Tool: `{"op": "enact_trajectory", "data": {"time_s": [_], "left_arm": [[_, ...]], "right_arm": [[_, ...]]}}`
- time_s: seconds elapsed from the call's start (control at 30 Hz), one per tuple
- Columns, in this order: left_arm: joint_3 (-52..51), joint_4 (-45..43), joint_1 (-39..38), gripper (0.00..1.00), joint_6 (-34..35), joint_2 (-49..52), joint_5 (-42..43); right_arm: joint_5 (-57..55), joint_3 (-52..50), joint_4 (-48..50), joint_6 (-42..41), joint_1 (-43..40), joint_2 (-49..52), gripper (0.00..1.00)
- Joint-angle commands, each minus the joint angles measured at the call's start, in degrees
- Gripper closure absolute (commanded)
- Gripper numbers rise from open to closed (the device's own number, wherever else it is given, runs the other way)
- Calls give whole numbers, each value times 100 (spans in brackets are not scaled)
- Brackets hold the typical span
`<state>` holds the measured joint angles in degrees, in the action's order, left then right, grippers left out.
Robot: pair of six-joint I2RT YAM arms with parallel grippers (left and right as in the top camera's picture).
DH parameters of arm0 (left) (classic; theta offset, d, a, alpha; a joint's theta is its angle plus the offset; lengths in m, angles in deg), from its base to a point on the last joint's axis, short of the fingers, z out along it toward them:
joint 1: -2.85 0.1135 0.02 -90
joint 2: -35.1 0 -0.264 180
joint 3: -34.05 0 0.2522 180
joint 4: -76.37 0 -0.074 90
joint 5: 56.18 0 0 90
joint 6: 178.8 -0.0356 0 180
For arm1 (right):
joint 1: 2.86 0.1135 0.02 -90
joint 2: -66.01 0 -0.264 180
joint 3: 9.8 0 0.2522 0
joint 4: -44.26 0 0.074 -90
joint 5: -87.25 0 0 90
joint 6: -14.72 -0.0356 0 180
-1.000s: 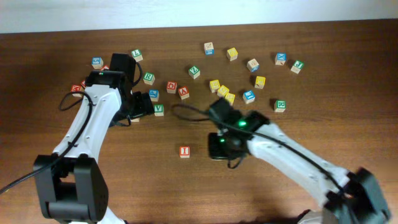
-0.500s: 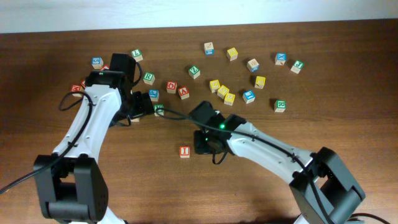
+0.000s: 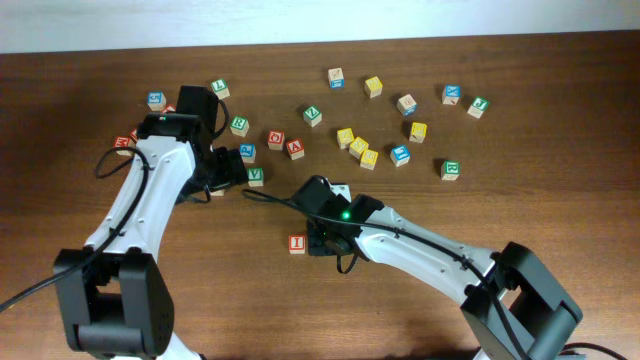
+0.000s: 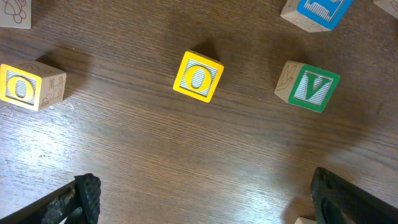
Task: Spell out ICRA
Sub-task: 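Place the yellow C block right of the I block and release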
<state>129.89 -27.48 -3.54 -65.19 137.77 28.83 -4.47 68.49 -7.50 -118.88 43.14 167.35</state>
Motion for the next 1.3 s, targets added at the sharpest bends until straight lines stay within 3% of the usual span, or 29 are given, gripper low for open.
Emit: {"op": "enact_trajectory", "data": {"time_s": [0.0, 0.6, 0.67, 0.87, 1.0, 1.27], "left_arm": [[31, 7, 17, 1, 57, 61, -87], [31, 7, 17, 1, 57, 61, -87], [31, 7, 17, 1, 57, 61, -87], [31, 7, 17, 1, 57, 61, -87], [31, 7, 17, 1, 57, 61, -87], [31, 7, 17, 1, 57, 61, -87]], "right_arm": [[-81, -96, 59, -46, 127, 72, 83], [-111, -87, 393, 140, 162, 415, 78], [-109, -87, 356, 136, 162, 415, 68], [-66, 46, 304, 131, 160, 413, 63], [-79, 546, -155, 131, 94, 413, 68], [-52, 321, -372, 155, 125, 415, 66]]}}
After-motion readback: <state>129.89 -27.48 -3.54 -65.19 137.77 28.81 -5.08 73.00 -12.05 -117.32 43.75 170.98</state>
